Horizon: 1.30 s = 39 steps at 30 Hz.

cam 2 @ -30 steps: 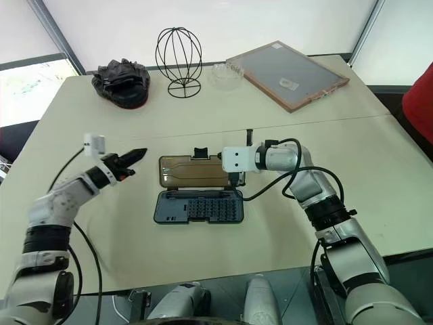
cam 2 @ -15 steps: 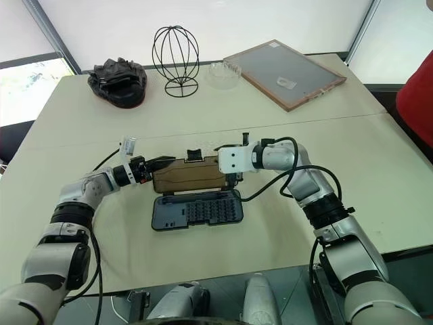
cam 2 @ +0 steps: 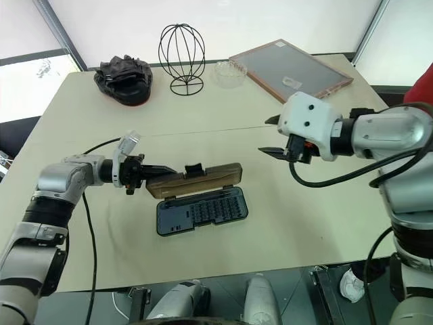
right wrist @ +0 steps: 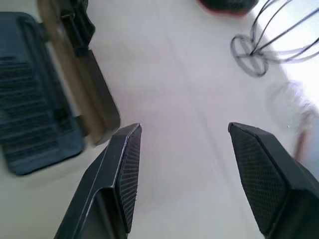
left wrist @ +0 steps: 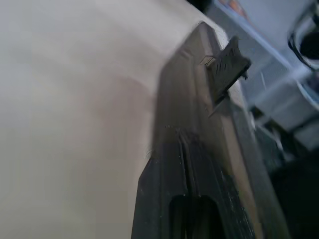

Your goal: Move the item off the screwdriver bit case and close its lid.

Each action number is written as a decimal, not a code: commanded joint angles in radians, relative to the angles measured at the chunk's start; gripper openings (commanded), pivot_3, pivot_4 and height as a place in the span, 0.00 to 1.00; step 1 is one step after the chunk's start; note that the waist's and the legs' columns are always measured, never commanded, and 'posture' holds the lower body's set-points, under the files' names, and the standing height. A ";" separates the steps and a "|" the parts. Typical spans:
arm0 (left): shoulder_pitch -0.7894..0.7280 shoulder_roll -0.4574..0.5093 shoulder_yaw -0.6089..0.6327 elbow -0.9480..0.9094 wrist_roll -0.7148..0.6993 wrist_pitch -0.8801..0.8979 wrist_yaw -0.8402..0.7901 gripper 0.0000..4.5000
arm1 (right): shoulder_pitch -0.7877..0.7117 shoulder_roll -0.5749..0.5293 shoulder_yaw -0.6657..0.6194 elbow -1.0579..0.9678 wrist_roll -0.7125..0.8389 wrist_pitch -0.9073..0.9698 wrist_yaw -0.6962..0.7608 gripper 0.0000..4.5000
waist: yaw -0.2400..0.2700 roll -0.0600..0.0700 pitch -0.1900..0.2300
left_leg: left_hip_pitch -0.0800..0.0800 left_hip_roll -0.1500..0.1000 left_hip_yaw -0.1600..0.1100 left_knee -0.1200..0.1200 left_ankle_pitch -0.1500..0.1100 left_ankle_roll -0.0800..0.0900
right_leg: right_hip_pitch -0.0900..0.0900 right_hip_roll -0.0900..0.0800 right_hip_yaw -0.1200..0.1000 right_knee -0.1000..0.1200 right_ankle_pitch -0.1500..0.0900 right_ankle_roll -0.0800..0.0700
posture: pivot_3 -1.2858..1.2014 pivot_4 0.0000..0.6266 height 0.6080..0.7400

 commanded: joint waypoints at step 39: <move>-0.398 -0.370 -0.371 0.822 0.519 -0.830 -0.110 0.00 | 0.354 0.336 0.575 -0.026 -0.065 -0.015 -0.507 0.02 | 0.022 -0.011 0.007 | -0.002 -0.002 0.000 0.014 -0.001 0.002 | 0.004 0.000 -0.002 0.002 0.001 0.001 | 0.52 0.24 1.00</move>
